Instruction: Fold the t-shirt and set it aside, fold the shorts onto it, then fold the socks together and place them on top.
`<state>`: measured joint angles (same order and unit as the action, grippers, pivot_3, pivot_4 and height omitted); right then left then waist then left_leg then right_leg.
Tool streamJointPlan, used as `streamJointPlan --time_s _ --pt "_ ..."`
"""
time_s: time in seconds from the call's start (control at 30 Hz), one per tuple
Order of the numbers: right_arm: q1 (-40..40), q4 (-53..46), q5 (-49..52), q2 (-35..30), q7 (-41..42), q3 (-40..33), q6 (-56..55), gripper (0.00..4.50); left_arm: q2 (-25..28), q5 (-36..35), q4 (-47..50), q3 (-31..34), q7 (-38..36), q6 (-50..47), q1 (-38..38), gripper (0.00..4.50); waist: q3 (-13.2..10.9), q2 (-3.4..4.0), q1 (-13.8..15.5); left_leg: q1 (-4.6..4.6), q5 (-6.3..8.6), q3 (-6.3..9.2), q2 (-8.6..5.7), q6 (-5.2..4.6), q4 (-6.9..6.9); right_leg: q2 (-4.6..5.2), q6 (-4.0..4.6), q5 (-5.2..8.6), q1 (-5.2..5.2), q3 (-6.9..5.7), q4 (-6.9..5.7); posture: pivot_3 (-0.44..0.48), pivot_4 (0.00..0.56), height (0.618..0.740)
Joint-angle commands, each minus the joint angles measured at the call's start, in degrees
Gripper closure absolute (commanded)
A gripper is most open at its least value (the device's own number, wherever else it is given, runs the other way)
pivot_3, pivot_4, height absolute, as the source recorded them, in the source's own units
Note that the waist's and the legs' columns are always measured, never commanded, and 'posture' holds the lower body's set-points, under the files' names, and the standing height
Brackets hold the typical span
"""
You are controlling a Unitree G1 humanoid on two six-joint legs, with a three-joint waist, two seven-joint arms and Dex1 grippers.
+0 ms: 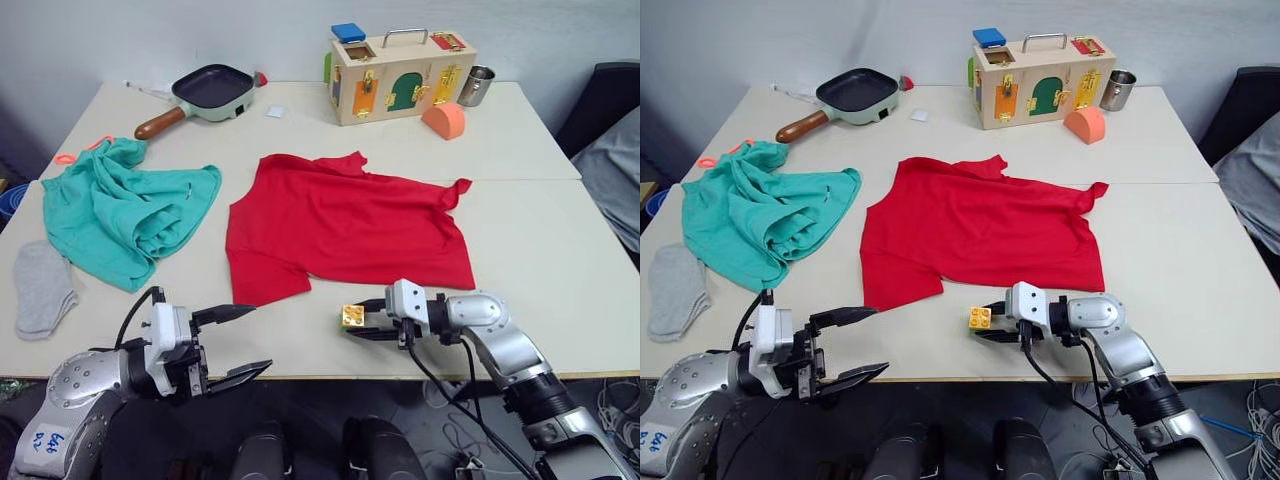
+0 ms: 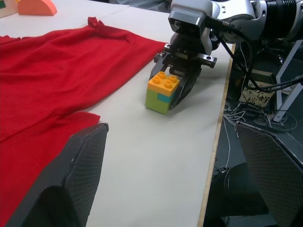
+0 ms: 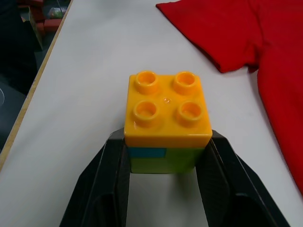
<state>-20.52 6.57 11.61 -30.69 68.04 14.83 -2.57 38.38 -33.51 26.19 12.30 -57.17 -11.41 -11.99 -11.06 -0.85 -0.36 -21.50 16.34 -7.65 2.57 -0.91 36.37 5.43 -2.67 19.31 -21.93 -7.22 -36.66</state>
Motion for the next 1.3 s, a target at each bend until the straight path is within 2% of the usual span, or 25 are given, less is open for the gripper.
streamJointPlan --time_s 0.03,0.2,0.4,0.57,0.7,0.83,0.93,1.07,1.2,1.3 --pt "2.2 -3.8 3.7 -1.5 1.2 -3.7 -1.0 3.04 0.3 0.0 -0.1 -0.4 -0.6 0.2 0.6 0.0 0.0 0.0 0.1 0.0 0.0 0.0 0.0 0.0 0.0 0.0 0.0 0.0 0.0 0.0 0.0 0.0 0.15 0.74" --pt "4.3 -5.1 4.8 -2.5 0.7 -5.9 -0.9 3.04 0.1 1.2 -1.2 0.1 0.2 1.0 0.2 0.0 0.0 0.0 0.0 0.0 0.02 -0.01 0.0 -0.02 0.02 0.01 0.0 0.0 0.02 0.0 0.02 0.0 0.15 0.74" --pt "4.0 -4.7 3.9 -1.8 -0.6 -5.2 0.8 3.04 -0.2 3.7 -3.4 3.4 2.3 3.1 -2.9 0.0 0.0 0.0 -0.2 0.02 0.02 -0.01 0.04 0.0 -0.03 -0.02 0.0 0.0 -0.03 0.0 -0.01 0.0 0.15 0.74" --pt "3.7 -6.2 6.4 -2.2 1.1 -6.1 2.8 1.28 0.3 4.2 -5.3 7.3 1.8 5.2 -6.4 0.0 0.0 0.0 -0.2 0.01 0.02 0.0 0.03 -0.01 -0.03 -0.01 0.0 0.0 -0.03 0.01 0.01 0.0 0.15 0.74" --pt "5.4 -7.3 9.4 -6.0 3.1 -11.3 1.0 0.01 0.9 4.3 -9.7 12.6 1.9 6.7 -7.6 0.0 0.0 0.01 0.3 0.0 0.04 0.01 0.03 -0.03 -0.03 0.0 0.0 0.0 -0.03 0.0 0.05 0.0 0.15 0.74" --pt "8.8 -5.7 10.9 -11.6 4.4 -18.7 -1.2 0.01 1.9 5.8 -15.7 17.9 1.1 9.5 -9.8 0.0 0.0 0.01 0.3 -0.02 0.12 -0.01 0.0 -0.1 -0.03 0.03 0.01 0.0 -0.02 0.0 0.16 0.0 0.15 0.74" --pt "10.3 -4.7 10.9 -13.2 4.9 -20.6 -2.9 0.01 1.9 6.3 -17.1 19.1 0.7 10.8 -10.3 0.0 0.0 -0.01 0.2 -0.02 0.24 -0.03 0.02 -0.12 -0.05 0.03 0.01 0.01 -0.01 0.0 0.23 0.0 0.15 0.74" --pt "16.1 3.7 11.0 -16.7 7.2 -28.8 -10.9 0.01 1.2 8.8 -20.8 22.8 2.7 12.9 -13.4 0.0 0.0 -0.02 0.2 -0.02 0.25 -0.09 0.03 -0.12 -0.07 0.02 0.0 0.01 -0.02 0.0 0.25 0.0 0.15 0.74" --pt "17.4 10.1 10.1 -17.0 6.4 -30.9 -14.4 0.01 0.1 9.7 -21.2 22.9 5.2 12.6 -14.2 0.0 0.0 -0.04 0.1 0.0 0.31 -0.22 0.03 -0.2 -0.06 0.03 0.0 0.0 -0.01 0.03 0.34 0.0 0.15 0.74" --pt "17.7 11.0 10.1 -16.2 5.1 -31.1 -15.7 0.01 -0.7 9.7 -20.3 22.5 6.7 12.3 -14.2 0.0 0.0 -0.06 0.1 0.08 0.29 -0.39 0.14 -0.2 -0.03 0.03 0.0 0.0 -0.01 0.02 0.33 0.0 0.15 0.74"
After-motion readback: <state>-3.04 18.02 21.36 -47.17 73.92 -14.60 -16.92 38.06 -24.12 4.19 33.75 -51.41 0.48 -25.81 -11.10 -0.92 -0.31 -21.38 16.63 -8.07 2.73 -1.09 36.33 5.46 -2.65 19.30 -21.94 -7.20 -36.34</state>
